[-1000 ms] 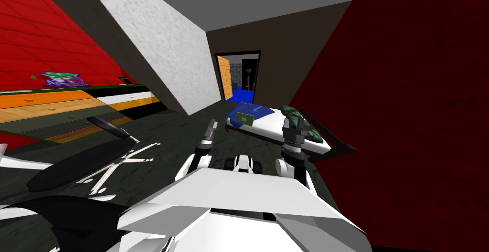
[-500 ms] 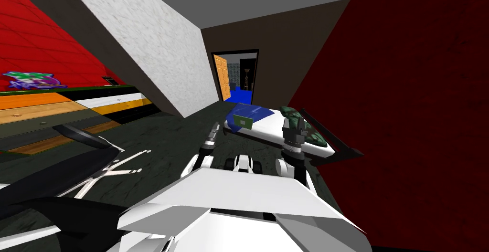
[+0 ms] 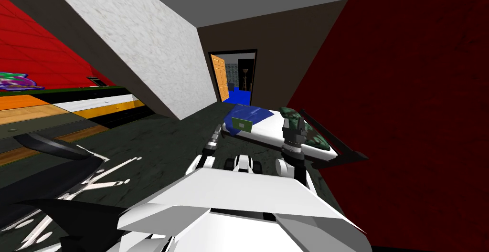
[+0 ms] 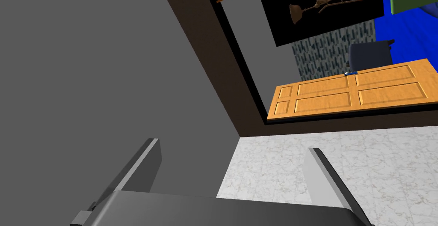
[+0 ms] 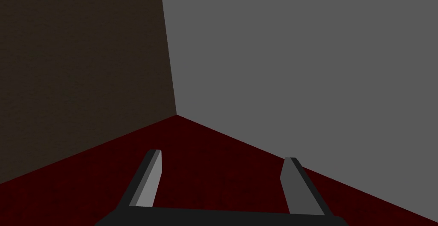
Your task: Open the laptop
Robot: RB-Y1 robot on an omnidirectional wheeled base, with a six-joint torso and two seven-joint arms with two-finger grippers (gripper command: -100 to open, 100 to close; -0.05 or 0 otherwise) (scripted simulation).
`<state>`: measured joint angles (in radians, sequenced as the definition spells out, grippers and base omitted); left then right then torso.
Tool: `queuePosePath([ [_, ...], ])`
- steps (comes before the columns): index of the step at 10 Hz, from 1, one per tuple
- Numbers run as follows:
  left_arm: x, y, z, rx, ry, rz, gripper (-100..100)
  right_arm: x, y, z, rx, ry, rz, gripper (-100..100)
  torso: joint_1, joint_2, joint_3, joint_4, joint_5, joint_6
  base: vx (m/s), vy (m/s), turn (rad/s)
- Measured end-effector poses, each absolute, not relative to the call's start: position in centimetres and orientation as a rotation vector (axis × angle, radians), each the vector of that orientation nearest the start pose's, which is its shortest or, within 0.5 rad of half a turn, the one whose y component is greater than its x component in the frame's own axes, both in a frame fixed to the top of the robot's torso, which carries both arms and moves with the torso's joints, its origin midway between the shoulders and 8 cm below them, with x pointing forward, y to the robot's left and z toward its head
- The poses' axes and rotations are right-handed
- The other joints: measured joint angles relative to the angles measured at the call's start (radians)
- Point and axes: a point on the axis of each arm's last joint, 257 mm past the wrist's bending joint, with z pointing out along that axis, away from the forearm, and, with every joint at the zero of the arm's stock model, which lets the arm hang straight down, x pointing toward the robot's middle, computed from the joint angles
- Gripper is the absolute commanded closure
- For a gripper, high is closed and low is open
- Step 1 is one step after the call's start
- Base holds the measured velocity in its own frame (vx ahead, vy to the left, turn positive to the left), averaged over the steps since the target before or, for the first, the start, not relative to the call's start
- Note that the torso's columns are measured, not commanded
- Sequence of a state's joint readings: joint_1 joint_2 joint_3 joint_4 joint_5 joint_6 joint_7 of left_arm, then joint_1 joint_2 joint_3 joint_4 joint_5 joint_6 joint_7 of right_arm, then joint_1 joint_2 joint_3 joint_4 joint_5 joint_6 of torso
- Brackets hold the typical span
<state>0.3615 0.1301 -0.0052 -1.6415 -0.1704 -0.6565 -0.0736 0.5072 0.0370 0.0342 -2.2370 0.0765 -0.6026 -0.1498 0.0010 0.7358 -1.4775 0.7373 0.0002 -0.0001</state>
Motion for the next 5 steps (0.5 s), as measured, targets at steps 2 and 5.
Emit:
queuePosePath([
  [2,41.4,26.1,-21.2,-0.677,1.141,-1.079,-100,33.7,-26.0,2.2,0.649,0.556,1.441,0,-0.001,0.004,0.002,0.001,0.000,0.000,0.125,0.020,-0.031],
  [5,41.9,25.8,-24.5,-0.698,1.197,-1.054,-100,33.7,-26.0,2.2,0.649,0.556,1.441,0,-0.001,0.001,0.001,0.000,0.000,0.000,0.152,0.020,-0.065],
])
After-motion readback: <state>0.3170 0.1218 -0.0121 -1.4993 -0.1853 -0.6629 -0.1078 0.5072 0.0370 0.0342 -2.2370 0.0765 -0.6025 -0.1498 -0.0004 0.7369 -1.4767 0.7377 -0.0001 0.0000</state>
